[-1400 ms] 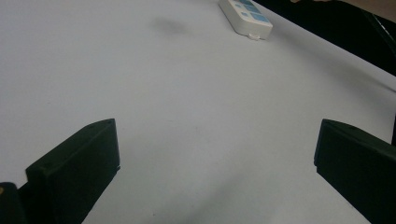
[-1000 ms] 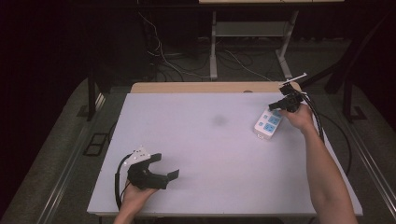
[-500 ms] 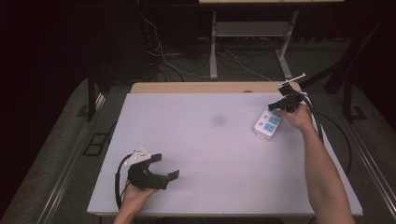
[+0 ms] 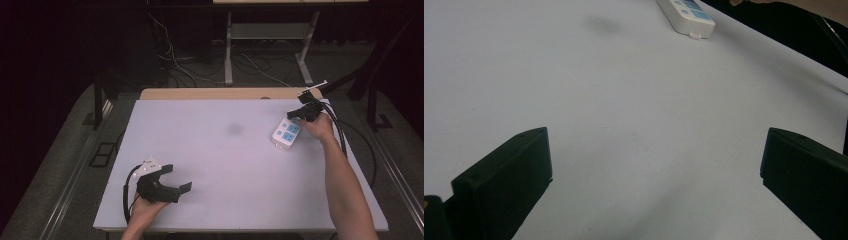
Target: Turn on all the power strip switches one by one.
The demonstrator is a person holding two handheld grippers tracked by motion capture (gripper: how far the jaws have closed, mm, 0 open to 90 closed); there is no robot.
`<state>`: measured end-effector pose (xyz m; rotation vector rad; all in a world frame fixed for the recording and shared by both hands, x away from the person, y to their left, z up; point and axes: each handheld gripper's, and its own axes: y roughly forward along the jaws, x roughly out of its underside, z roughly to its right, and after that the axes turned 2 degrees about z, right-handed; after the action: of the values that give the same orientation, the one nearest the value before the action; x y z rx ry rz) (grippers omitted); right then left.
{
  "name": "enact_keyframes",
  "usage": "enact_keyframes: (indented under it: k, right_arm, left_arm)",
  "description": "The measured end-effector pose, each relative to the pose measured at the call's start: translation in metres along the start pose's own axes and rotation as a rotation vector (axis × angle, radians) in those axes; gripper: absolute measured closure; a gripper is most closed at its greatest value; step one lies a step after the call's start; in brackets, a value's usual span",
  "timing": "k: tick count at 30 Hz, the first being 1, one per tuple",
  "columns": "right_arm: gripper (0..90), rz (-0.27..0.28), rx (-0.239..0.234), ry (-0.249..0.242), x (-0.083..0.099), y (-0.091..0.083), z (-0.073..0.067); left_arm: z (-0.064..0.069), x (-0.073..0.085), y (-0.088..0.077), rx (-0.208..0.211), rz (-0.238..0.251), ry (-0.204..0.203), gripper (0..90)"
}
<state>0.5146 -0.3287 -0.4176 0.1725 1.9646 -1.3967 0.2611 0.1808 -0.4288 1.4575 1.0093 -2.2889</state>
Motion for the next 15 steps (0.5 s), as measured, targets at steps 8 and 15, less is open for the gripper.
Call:
enact_keyframes:
  k: [8, 15]
  right_arm:
    - [90.0, -0.007, 0.015, 0.002, -0.0013, 0.0, -0.0021]
    - [90.0, -0.004, 0.021, 0.021, -0.0017, -0.0009, -0.0033]
  left_arm:
    - [0.0005, -0.0001, 0.0, -0.001, 0.0, 0.0, 0.0]
    - [0.001, -0.0002, 0.0004, 0.002, 0.003, 0.0, 0.0]
